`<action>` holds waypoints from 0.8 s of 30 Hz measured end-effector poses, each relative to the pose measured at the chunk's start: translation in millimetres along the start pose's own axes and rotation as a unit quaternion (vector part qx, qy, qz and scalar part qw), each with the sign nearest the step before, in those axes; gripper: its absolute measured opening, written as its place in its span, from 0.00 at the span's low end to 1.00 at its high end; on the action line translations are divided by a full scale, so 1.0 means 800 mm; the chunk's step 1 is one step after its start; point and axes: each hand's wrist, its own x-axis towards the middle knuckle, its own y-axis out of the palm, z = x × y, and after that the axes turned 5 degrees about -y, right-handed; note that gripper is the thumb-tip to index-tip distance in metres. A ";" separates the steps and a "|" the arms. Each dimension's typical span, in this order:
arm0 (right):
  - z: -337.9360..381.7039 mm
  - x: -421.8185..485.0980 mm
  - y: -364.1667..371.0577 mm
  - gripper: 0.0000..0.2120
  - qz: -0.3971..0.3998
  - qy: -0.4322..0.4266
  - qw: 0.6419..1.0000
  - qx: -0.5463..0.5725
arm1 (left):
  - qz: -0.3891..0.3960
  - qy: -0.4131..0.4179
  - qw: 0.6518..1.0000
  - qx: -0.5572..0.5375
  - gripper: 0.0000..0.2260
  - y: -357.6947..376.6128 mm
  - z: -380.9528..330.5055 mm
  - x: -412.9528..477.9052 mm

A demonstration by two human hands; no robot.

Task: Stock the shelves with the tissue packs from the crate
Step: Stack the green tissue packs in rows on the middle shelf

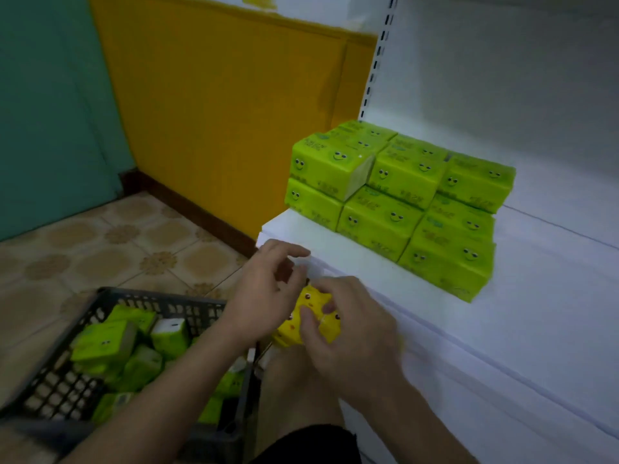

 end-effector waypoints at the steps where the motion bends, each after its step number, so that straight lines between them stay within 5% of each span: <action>1: 0.013 0.000 0.031 0.12 0.045 0.004 0.999 0.029 | -0.010 -0.020 1.000 0.019 0.07 -0.015 0.018 -0.007; 10: 0.027 0.046 0.259 0.28 0.451 0.086 0.888 0.041 | -0.025 -0.326 0.936 0.134 0.10 -0.125 0.194 -0.080; 18: -0.004 0.032 0.423 0.35 0.614 0.155 0.768 0.095 | 0.033 -0.545 0.818 0.180 0.28 -0.145 0.373 -0.106; 22: 0.007 0.039 0.480 0.33 0.628 0.140 0.751 0.148 | -0.111 -0.660 0.739 0.072 0.33 -0.153 0.465 -0.084; 24: 0.010 0.047 0.502 0.32 0.624 0.141 0.750 0.169 | -0.255 -0.722 0.630 -0.126 0.30 -0.161 0.503 -0.069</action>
